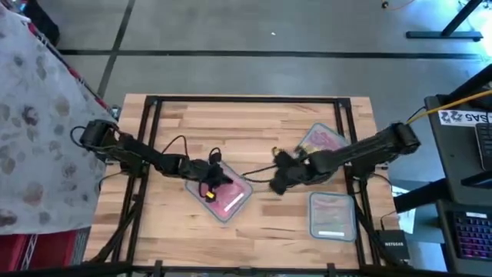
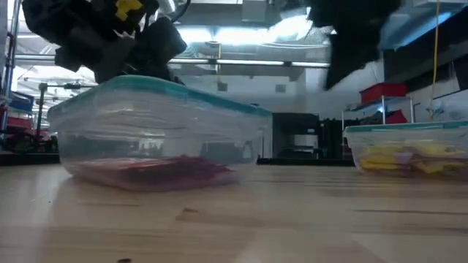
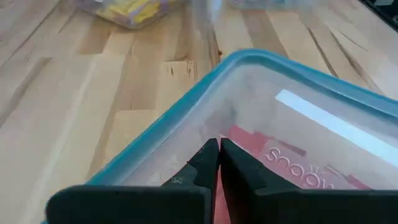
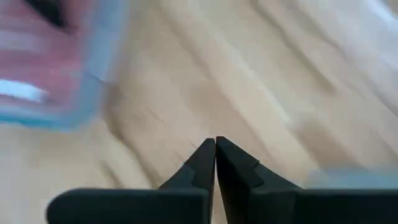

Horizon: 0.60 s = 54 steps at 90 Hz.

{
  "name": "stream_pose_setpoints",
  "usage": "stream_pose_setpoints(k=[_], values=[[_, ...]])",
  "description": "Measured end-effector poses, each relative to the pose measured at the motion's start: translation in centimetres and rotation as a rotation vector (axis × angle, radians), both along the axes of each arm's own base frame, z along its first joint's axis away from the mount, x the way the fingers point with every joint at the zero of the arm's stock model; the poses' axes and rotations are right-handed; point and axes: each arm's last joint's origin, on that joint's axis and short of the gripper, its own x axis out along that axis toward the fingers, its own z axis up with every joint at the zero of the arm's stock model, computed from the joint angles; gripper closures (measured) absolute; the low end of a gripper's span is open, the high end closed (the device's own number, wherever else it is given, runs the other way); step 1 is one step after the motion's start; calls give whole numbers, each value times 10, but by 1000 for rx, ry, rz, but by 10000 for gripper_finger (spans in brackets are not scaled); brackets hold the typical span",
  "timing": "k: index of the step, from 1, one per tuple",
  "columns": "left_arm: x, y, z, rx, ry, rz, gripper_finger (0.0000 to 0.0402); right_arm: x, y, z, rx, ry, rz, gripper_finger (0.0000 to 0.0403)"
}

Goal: Sort candy
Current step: Close the left transparent bin, then adjust all the transparent bins closer together

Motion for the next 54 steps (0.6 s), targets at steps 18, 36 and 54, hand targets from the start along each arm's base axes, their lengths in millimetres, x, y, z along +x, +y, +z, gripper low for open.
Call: stream_pose_setpoints(k=[18, 36, 54], values=[[-2, 4, 70, -255, -203, 95, 401, -43, -15, 1, -80, 292, -244, 403], [-29, -6, 81, -585, -12, 177, 401, -56, -25, -35, -32, 402, -293, 403], [-52, -20, 41, -557, 369, 361, 401, -64, -37, -67, 9, 389, -232, 403]])
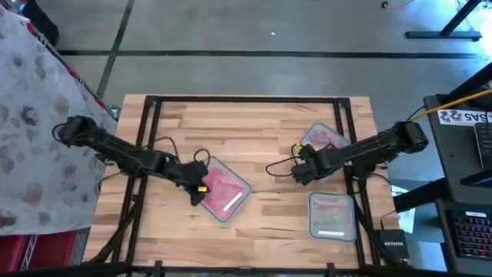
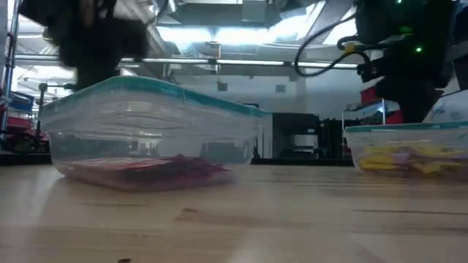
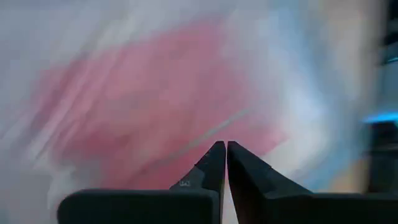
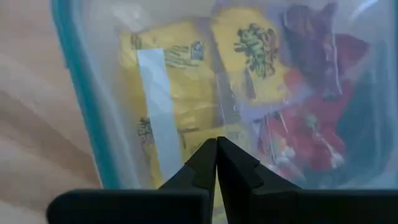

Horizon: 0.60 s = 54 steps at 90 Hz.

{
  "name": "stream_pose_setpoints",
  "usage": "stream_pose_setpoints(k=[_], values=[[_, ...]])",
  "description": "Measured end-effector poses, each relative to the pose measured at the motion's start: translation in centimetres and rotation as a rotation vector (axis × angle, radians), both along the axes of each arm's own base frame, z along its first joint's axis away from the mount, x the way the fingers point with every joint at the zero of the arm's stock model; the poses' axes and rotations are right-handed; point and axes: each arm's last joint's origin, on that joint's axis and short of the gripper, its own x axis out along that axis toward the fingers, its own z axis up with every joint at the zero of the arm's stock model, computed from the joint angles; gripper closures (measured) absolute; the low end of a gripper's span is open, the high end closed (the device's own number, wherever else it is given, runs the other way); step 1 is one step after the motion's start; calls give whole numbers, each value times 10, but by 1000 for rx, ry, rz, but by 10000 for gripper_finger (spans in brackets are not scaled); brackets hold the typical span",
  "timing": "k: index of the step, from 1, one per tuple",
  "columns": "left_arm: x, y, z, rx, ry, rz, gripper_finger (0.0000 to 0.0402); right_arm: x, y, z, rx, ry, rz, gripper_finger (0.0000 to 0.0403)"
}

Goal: Sort candy
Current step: Adjust all the transparent bins closer together

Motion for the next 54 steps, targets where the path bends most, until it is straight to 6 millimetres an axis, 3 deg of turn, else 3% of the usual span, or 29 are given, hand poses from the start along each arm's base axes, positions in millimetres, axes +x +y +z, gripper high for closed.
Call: stream_pose_setpoints(k=[16, 36, 43, 54], values=[[-4, 7, -11, 153, 92, -2, 401, 26, 5, 14, 44, -152, 123, 403], [4, 38, -9, 570, 74, 2, 401, 73, 18, 29, 177, -520, 529, 403], [5, 50, -9, 676, 104, 11, 401, 80, 19, 34, 138, -583, 605, 403], [5, 58, -5, 725, 148, 12, 401, 78, 25, 47, 103, -567, 582, 403]])
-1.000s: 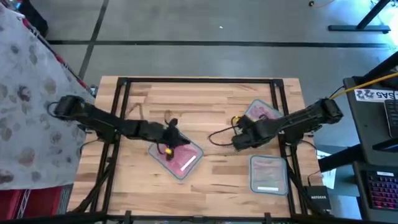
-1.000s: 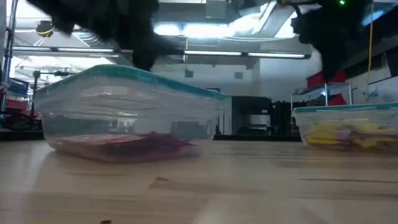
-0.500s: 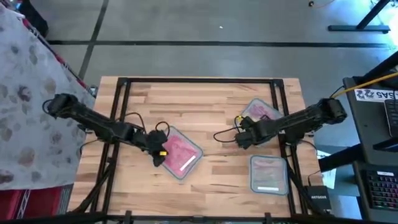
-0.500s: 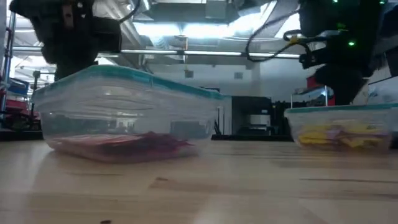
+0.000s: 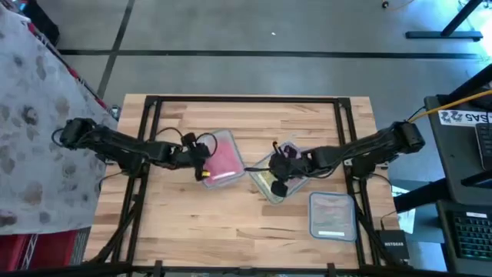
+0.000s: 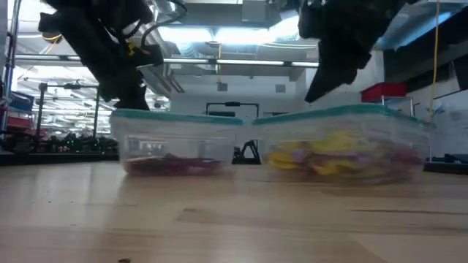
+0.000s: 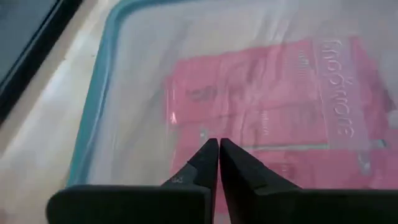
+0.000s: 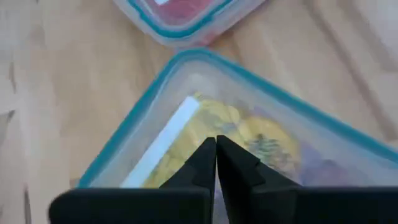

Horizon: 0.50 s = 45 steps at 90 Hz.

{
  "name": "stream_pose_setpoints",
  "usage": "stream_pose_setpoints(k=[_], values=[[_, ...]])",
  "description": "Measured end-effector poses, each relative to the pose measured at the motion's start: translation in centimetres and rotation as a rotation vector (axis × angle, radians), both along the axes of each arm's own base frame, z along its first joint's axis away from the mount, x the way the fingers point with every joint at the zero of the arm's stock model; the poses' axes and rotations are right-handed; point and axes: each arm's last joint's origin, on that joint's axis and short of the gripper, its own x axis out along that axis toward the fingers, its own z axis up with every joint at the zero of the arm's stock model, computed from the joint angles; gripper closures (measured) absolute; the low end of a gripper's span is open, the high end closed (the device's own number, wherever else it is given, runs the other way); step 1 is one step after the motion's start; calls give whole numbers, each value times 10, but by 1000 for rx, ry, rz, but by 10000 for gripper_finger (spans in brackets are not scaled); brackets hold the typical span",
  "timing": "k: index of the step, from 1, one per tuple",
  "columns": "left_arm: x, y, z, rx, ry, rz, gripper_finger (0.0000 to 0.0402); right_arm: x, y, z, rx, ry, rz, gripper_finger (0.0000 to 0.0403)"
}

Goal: Sort candy
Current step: Adjust all the transparent bins closer together

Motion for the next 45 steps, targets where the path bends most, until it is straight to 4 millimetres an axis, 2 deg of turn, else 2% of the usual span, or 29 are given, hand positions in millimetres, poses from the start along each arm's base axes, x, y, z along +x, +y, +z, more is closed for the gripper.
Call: stream_pose_setpoints(k=[8, 22, 32, 39, 45], values=[[0, 0, 3, 7, 27, -15, 401, -7, 11, 13, 25, 40, -18, 403], [2, 0, 7, 20, 43, -44, 401, -28, 35, 21, 190, 262, -11, 403], [2, 0, 7, 25, 49, -53, 401, -48, 46, 12, 294, 459, -12, 403], [2, 1, 7, 19, 50, -55, 401, -65, 44, -1, 266, 609, -53, 403], [2, 2, 6, 21, 54, -63, 401, -73, 39, -10, 210, 664, -107, 403]])
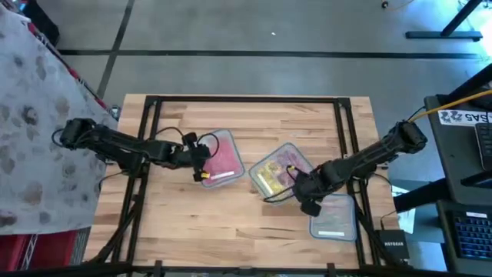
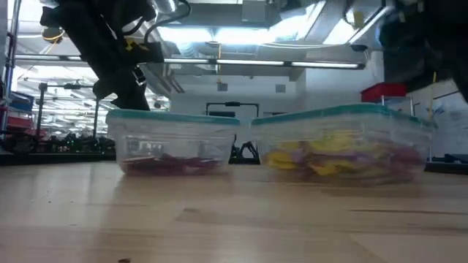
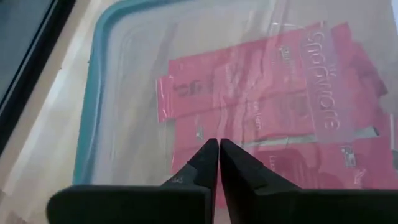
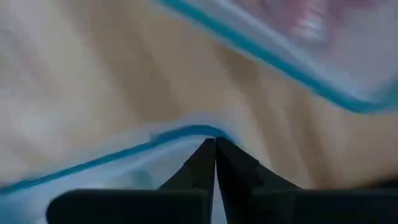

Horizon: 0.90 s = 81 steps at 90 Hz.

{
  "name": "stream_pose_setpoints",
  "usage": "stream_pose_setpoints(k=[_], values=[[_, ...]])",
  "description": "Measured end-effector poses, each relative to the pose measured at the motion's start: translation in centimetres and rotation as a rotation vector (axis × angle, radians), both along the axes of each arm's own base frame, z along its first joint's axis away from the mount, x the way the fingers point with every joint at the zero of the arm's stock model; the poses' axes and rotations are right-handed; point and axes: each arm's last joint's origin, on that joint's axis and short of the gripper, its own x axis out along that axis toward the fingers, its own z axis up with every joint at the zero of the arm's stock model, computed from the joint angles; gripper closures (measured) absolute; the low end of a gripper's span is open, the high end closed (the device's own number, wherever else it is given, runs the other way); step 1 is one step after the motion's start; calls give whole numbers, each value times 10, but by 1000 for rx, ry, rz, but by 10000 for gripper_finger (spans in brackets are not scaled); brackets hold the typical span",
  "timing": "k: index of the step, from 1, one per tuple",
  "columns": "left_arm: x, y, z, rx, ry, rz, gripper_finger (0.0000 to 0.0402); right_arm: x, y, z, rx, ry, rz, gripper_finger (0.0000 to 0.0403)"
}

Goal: Sort candy
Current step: Adjust all the transparent bins closer together

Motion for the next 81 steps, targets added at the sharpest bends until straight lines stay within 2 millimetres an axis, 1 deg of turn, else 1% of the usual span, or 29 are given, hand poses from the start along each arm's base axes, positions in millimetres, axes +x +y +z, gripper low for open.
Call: stream_pose_setpoints(k=[10, 23, 32, 43, 51, 59, 65, 70, 75, 81], values=[[-1, 4, -3, 3, 15, 6, 401, -7, -15, -15, -109, 56, -23, 403], [-4, 9, -8, -2, 24, 28, 401, 4, -39, -19, -199, -10, -54, 403], [-5, 10, -9, -5, 26, 32, 401, 14, -53, -14, -284, -85, -75, 403], [-5, 9, -9, -6, 28, 26, 401, 26, -64, -4, -480, -208, -92, 403], [-5, 9, -10, 0, 34, 13, 401, 34, -69, 1, -605, -298, -98, 403], [-5, 8, -10, 7, 43, -6, 402, 38, -70, 7, -680, -330, -74, 403], [-5, 8, -10, 10, 46, -14, 402, 41, -63, 15, -671, -361, -56, 403], [-5, 7, -10, 10, 46, -20, 401, 41, -57, 21, -599, -360, -54, 403], [-5, 6, -10, 11, 48, -23, 402, 38, -53, 23, -490, -312, -75, 403], [-5, 5, -10, 14, 53, -35, 402, 30, -57, 18, -405, -217, -120, 403]])
